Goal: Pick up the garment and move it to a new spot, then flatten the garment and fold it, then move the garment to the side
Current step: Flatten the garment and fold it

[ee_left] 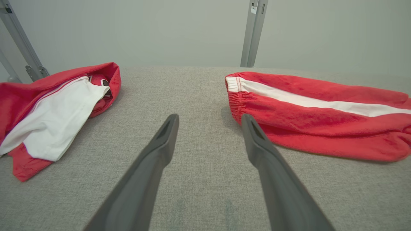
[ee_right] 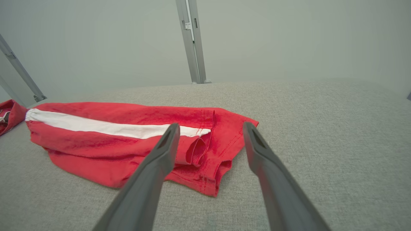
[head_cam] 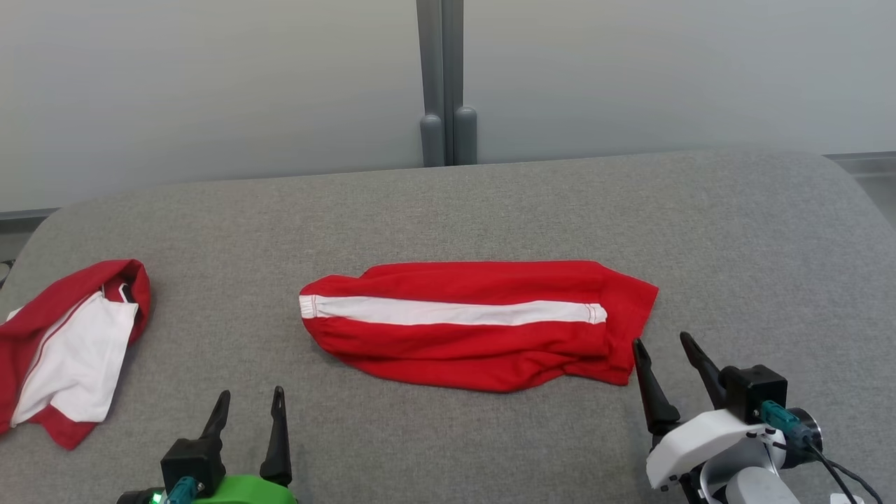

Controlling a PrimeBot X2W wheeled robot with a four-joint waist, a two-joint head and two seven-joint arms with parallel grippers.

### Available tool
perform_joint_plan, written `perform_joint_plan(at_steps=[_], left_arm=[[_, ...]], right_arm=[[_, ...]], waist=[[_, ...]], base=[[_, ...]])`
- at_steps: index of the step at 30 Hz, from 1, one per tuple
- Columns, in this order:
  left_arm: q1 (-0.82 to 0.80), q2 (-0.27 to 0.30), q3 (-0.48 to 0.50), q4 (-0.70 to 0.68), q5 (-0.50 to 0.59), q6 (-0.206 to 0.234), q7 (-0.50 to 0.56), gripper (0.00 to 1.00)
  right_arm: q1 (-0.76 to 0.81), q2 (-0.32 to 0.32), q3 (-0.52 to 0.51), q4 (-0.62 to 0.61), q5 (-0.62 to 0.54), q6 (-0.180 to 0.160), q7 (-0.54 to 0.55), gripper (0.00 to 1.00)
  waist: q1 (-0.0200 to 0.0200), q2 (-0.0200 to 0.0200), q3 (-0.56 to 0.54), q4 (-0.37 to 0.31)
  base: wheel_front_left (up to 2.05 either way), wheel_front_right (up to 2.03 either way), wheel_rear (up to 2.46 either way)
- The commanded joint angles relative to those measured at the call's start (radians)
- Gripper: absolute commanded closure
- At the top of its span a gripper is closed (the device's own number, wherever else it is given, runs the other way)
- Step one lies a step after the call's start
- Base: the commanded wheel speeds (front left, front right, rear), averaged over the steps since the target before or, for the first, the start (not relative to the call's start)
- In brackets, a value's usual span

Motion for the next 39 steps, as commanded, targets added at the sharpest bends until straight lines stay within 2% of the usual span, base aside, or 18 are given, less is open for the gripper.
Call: perform_joint_plan(at_steps=[1,11,19,29,37,39], left_arm=[[-0.01,0.004,-0.003,0.001,-0.006,0.0,-0.001,0.0],[-0.071,0.004,-0.027,0.039,-0.07,-0.029,-0.001,0.0],[-0.152,0.004,-0.06,0.045,-0.052,-0.043,-0.001,0.0],[-0.197,0.004,-0.072,0.041,-0.055,-0.043,-0.001,0.0],[-0.208,0.004,-0.077,0.037,-0.058,-0.039,-0.001,0.0],[-0.209,0.004,-0.081,0.036,-0.061,-0.038,-0.001,0.0]], right_arm=[[0.002,-0.001,0.002,0.005,0.004,-0.001,-0.003,0.0],[-0.044,-0.001,0.05,0.072,0.093,-0.001,-0.003,0.0],[-0.134,0.0,0.097,0.134,0.207,-0.001,-0.003,0.0],[-0.235,-0.001,0.128,0.217,0.403,-0.001,-0.003,0.0],[-0.285,-0.001,0.17,0.256,0.475,-0.001,-0.003,0.0],[-0.294,-0.001,0.18,0.269,0.49,-0.001,-0.003,0.05]], waist=[[0.0,0.0,0.0,0.0],[0.0,0.0,0.046,0.006],[0.0,0.0,0.125,0.015],[0.0,0.0,0.181,0.024],[0.0,0.0,0.201,0.026],[0.0,0.0,0.205,0.026]], base=[[0.0,0.0,0.0],[0.0,0.0,0.0],[0.0,0.0,0.0],[0.0,0.0,0.0],[0.0,0.0,0.0],[0.0,0.0,0.0]])
